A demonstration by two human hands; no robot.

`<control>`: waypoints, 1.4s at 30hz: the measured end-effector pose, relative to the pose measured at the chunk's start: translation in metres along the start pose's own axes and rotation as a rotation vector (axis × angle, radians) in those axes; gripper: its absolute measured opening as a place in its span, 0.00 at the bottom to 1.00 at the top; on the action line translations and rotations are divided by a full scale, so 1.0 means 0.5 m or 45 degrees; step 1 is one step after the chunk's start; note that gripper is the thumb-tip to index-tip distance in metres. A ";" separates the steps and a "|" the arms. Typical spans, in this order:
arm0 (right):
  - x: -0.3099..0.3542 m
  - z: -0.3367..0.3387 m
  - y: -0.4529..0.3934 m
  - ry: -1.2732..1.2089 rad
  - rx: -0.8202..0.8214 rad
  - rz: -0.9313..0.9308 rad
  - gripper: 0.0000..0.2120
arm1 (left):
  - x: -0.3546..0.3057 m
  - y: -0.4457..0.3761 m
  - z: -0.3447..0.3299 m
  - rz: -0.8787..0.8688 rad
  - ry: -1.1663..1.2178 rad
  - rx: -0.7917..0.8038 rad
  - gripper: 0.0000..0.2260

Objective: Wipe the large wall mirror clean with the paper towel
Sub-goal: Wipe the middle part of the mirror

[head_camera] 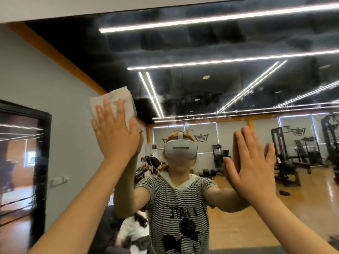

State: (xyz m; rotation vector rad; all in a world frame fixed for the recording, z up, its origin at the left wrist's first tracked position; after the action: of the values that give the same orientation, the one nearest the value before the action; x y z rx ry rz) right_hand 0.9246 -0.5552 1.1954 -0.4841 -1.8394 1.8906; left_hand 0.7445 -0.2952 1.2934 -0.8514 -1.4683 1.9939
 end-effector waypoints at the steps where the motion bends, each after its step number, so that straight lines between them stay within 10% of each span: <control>1: 0.001 0.000 0.001 0.006 0.000 0.001 0.33 | -0.013 0.004 0.001 0.021 0.002 0.004 0.27; 13: 0.000 0.004 -0.002 0.013 -0.016 0.020 0.33 | -0.211 0.047 0.006 -0.473 -0.037 -0.038 0.31; 24: -0.005 -0.003 0.004 0.035 -0.041 -0.001 0.32 | -0.111 0.058 0.008 -0.010 0.074 -0.019 0.31; 32: -0.005 -0.005 0.005 0.034 -0.035 0.008 0.32 | -0.353 0.086 0.022 -0.340 0.106 -0.063 0.34; 42: -0.007 -0.009 0.006 -0.004 -0.031 0.004 0.32 | -0.353 0.091 0.019 -0.308 0.077 -0.251 0.31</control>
State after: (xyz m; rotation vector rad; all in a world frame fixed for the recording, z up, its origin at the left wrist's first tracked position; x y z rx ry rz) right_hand 0.9299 -0.5534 1.1920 -0.4927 -1.8663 1.8738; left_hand 0.8537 -0.4409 1.2837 -0.7647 -1.6668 1.6549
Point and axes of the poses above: each hand's wrist, its own y-axis away from the middle knuckle, its own z-axis out of the back of the hand, x = y × z, the point moved 8 cm from there along -y, towards the middle knuckle, and after that the axes turned 13 degrees about -y, right-handed, at the moved point
